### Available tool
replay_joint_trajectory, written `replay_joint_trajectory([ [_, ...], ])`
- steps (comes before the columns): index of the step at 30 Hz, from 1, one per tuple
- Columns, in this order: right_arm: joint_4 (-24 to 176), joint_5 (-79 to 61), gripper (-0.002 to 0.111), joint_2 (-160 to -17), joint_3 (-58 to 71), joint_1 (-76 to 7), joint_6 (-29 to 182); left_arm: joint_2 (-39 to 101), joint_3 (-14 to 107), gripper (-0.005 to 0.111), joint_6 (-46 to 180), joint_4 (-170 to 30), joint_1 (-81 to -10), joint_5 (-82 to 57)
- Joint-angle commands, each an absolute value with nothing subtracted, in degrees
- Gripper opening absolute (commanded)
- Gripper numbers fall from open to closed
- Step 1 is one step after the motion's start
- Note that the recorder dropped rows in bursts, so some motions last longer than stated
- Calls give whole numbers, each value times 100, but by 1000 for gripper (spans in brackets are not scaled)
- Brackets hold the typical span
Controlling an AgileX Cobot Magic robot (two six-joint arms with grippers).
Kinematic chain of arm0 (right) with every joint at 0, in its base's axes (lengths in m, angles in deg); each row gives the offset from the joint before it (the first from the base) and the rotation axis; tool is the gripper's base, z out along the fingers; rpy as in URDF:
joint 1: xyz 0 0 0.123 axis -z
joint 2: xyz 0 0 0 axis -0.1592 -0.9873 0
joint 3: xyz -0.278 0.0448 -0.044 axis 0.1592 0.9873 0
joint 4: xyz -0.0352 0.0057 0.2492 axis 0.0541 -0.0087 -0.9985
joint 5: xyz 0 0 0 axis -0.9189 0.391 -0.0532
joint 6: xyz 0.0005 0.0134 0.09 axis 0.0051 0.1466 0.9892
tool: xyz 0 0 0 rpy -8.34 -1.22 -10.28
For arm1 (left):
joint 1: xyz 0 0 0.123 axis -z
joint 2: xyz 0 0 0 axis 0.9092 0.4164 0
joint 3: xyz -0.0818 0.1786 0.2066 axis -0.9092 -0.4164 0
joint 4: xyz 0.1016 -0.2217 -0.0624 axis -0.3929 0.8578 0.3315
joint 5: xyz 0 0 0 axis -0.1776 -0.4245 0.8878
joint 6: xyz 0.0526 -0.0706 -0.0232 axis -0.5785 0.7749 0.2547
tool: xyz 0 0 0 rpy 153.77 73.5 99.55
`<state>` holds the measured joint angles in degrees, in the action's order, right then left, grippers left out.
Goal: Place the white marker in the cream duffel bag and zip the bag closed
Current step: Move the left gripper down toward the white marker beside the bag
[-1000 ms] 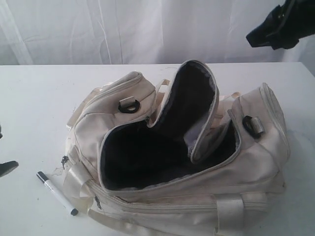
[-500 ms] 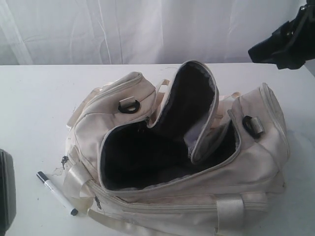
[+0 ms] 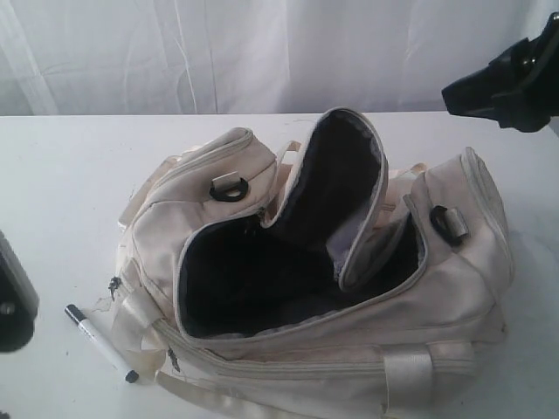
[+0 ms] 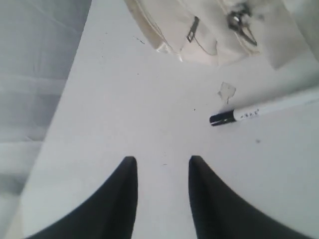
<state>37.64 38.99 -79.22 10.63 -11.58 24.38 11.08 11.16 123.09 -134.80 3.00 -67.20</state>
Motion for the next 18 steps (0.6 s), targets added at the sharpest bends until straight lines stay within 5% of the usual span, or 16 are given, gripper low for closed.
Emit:
replay_joint_trajectory([
  [1,3589,3868,58,-7776,1097,-1134,2637,1230,1317,46,15336,-13603,329,-6869],
  [10,3486,3895,58,-7520,1097,-1134,2637,1266,1168,51,18043,-13285,329,-6984],
  [18,3486,3874,58,-7518,1097,-1134,2637,1266,1972,51,16549,-13207,329,-5555],
])
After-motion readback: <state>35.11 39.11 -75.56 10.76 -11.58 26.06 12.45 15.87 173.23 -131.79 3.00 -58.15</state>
